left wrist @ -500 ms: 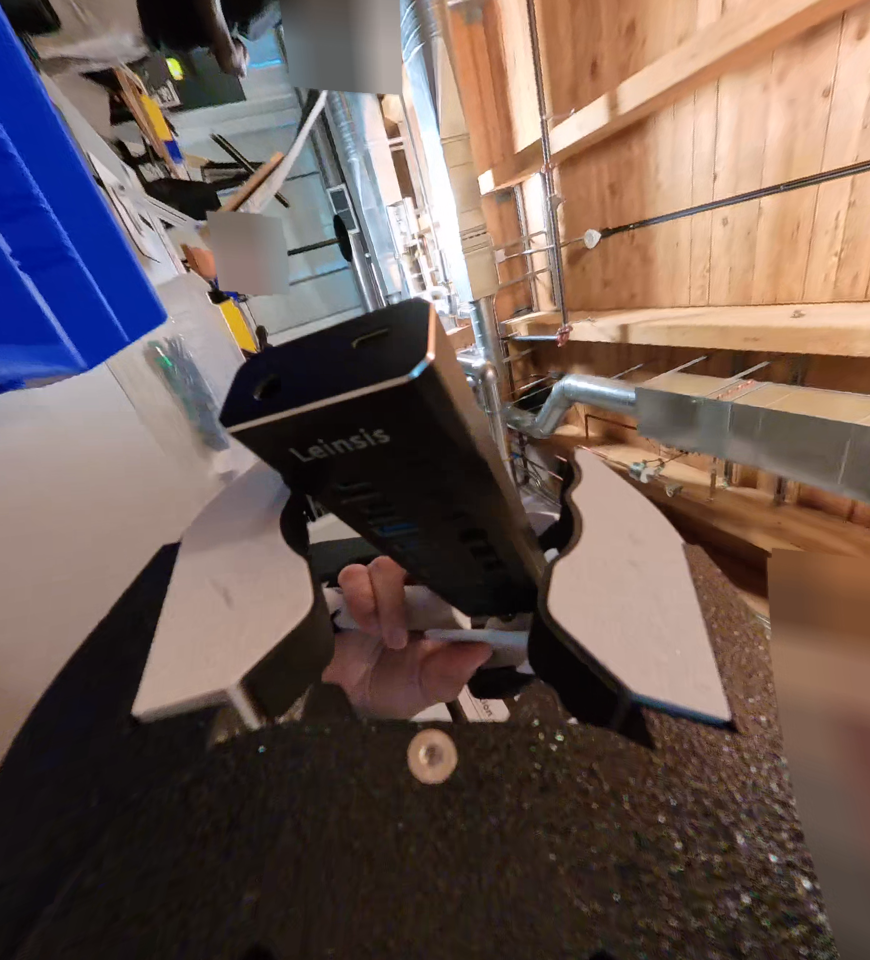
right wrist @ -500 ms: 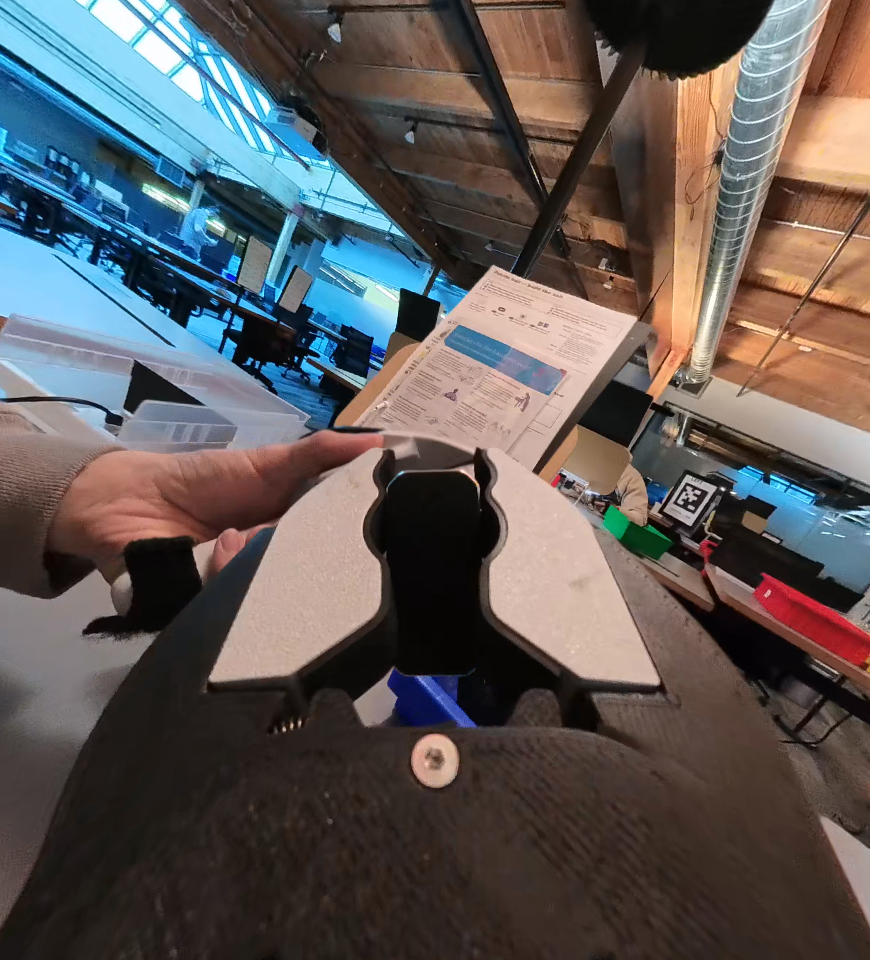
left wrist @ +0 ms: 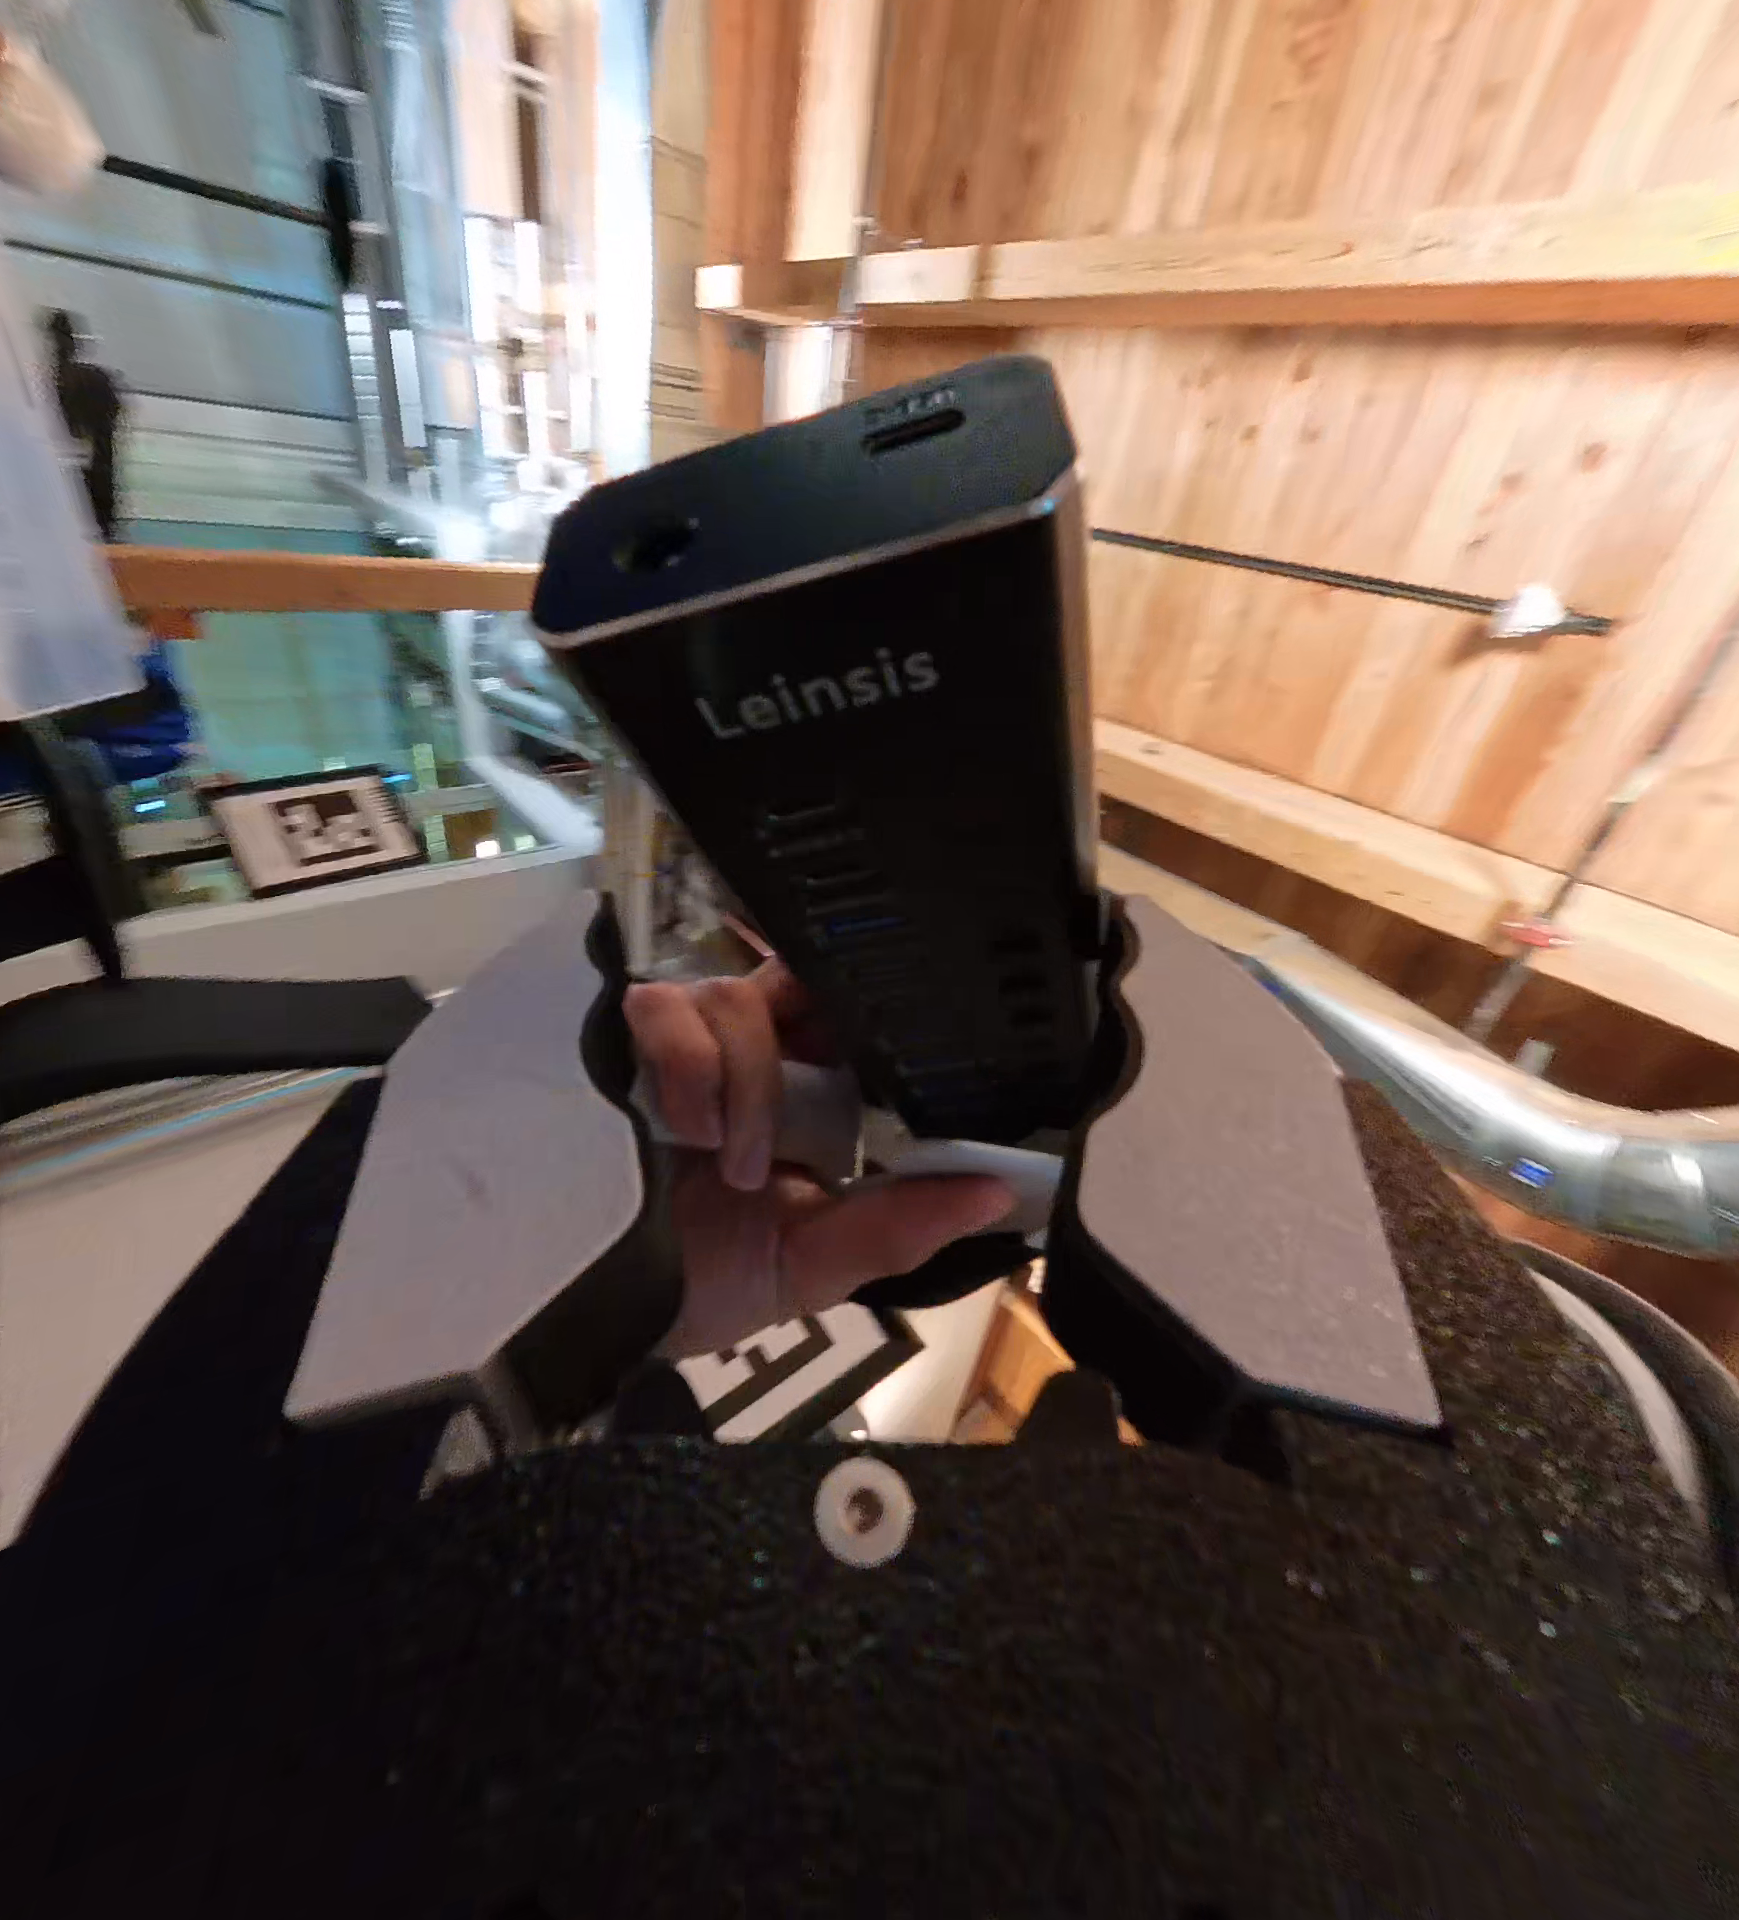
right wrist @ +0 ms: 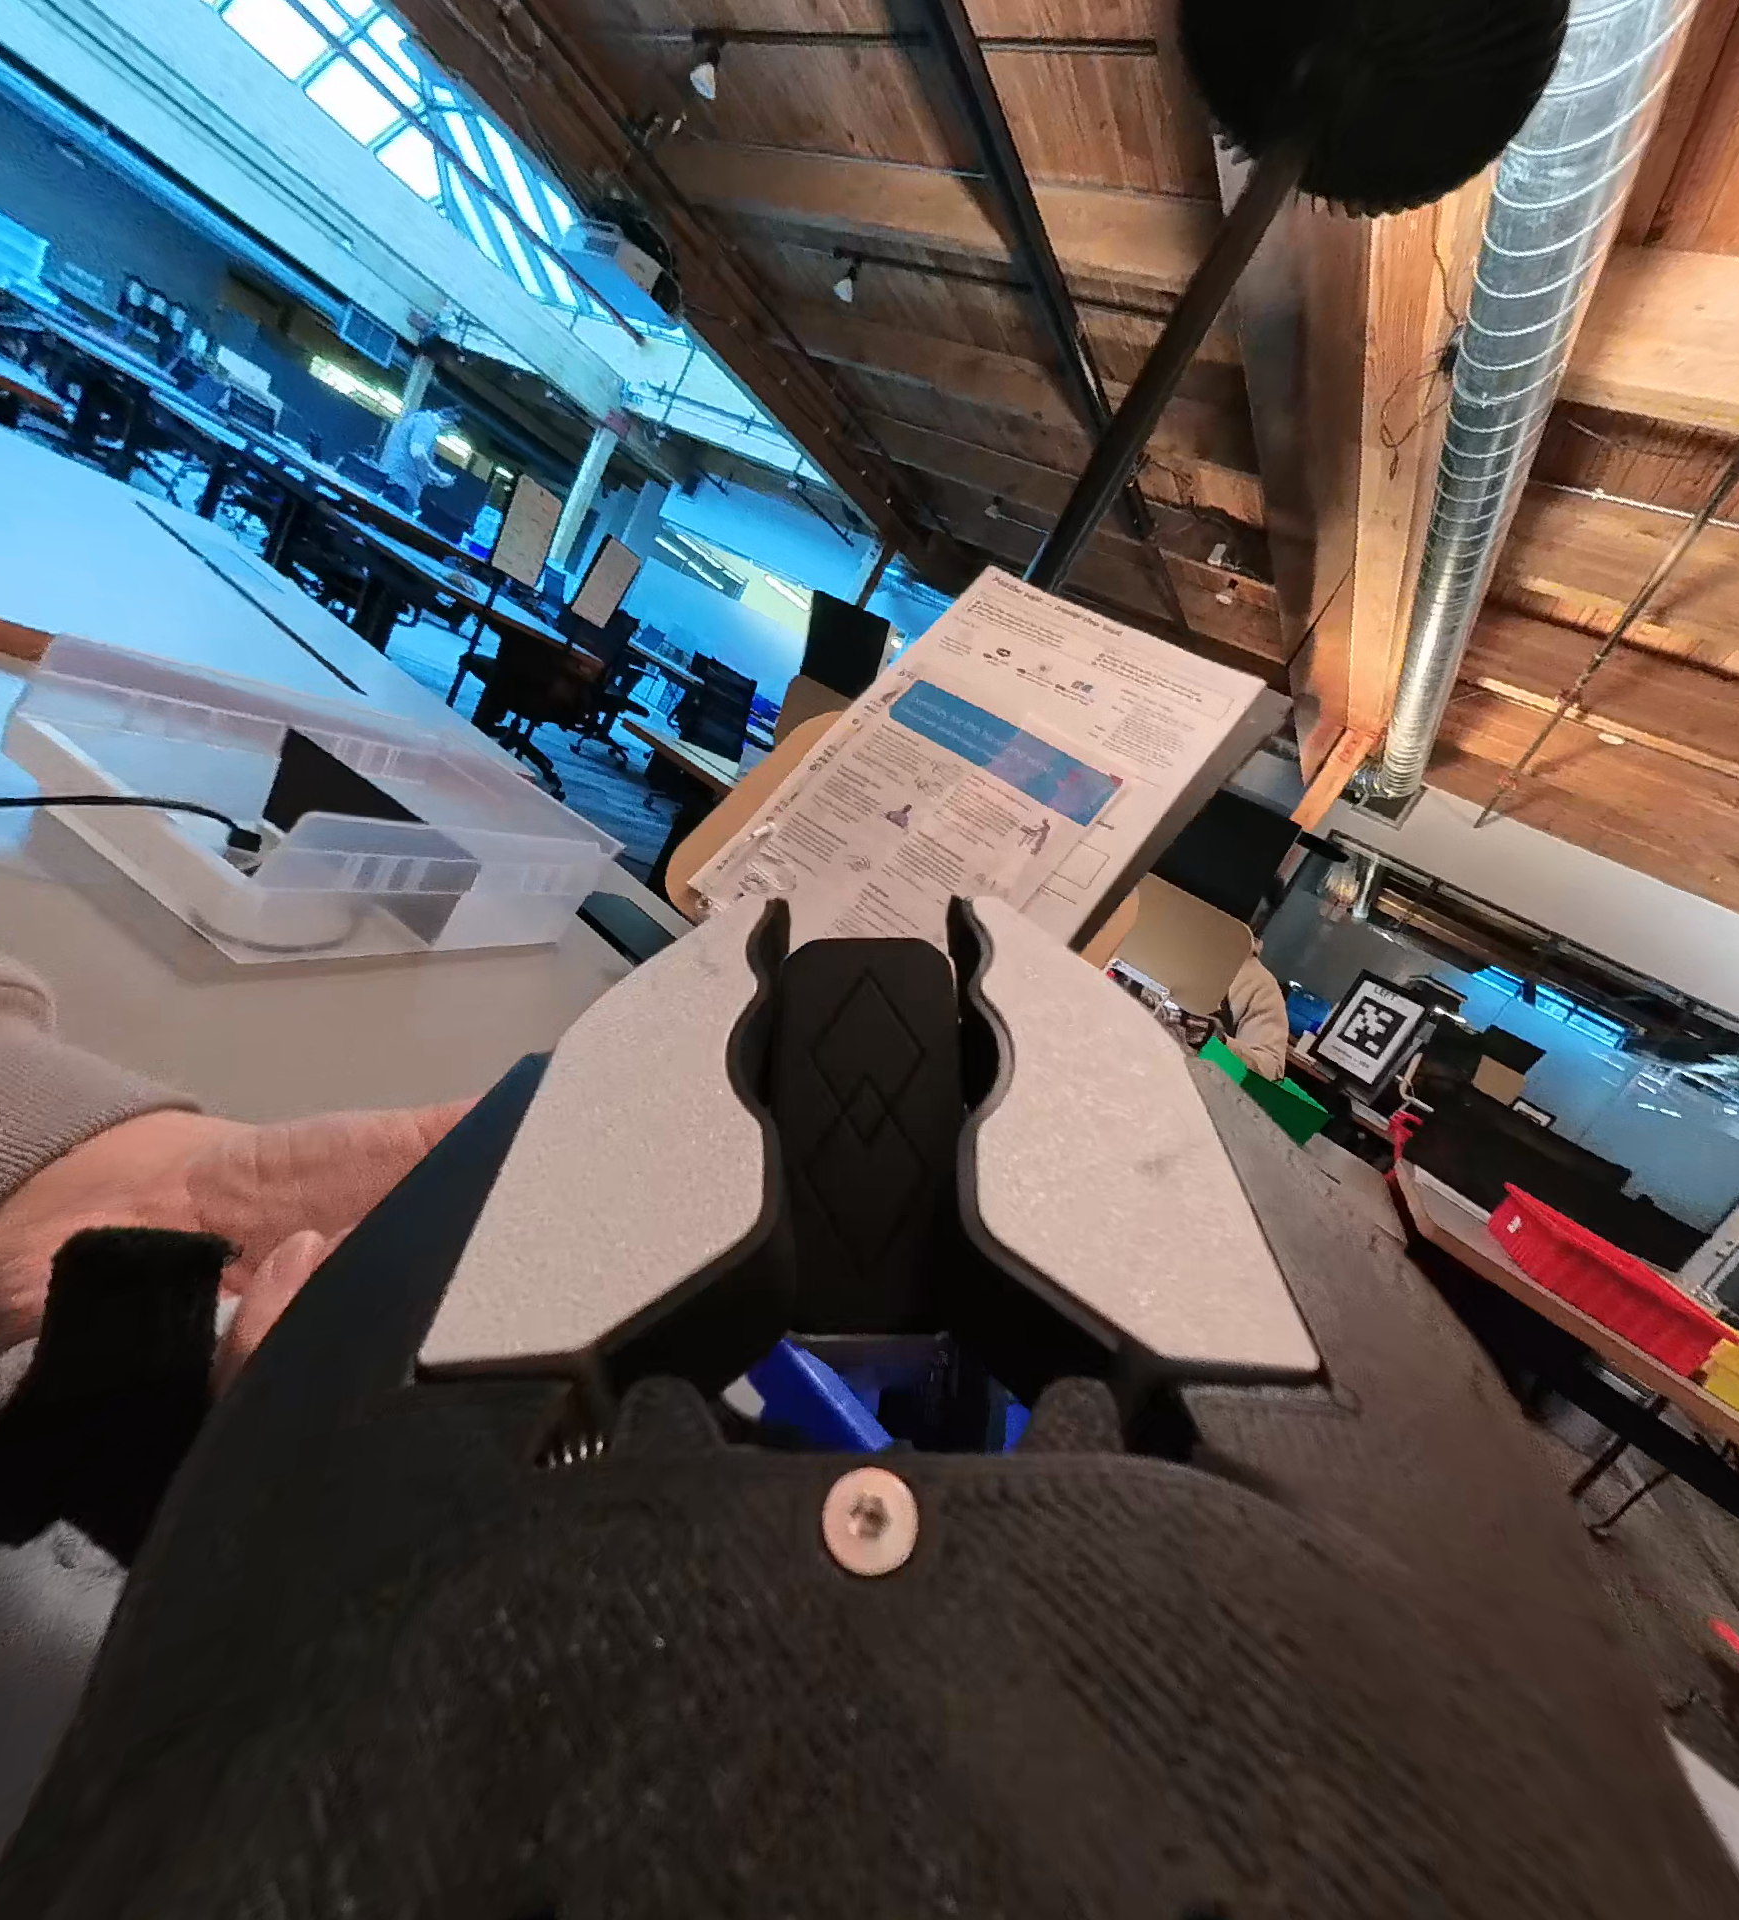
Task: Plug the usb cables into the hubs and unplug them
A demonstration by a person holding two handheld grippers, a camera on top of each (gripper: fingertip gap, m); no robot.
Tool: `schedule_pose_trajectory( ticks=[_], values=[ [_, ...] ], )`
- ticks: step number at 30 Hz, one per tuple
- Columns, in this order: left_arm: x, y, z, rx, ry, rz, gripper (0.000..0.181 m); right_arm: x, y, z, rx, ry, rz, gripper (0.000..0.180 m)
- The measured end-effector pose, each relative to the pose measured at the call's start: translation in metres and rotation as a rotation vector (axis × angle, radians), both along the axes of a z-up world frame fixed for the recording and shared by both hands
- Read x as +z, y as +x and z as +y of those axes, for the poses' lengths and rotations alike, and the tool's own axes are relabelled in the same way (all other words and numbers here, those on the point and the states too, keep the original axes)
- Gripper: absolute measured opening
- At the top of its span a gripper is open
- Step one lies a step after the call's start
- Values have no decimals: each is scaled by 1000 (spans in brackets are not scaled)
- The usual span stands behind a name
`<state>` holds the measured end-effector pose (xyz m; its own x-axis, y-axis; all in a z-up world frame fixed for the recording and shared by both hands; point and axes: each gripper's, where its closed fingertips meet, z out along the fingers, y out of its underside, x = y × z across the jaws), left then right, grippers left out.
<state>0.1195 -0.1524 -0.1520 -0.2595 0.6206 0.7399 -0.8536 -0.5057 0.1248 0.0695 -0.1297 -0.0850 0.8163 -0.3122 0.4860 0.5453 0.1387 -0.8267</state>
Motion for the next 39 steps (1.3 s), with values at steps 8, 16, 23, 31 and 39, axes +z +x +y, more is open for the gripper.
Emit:
schedule_pose_trajectory(
  ticks=[8,16,23,31,39],
  values=[
    [30,2,55,421,121,-232,65,-19,-4,15,-21,-126,-70,31],
    [38,6,85,760,1028,-707,63,-61,11,31,152,-234,283,55],
    [25,-29,48,534,1313,-1119,62,-109,5,49,305,-380,496,92],
    [-4,-68,9,295,1288,-1415,62,-109,-25,49,448,-424,438,84],
    [-1,-60,21,374,1367,-1432,64,-111,-18,50,389,-457,393,63]
  ],
)
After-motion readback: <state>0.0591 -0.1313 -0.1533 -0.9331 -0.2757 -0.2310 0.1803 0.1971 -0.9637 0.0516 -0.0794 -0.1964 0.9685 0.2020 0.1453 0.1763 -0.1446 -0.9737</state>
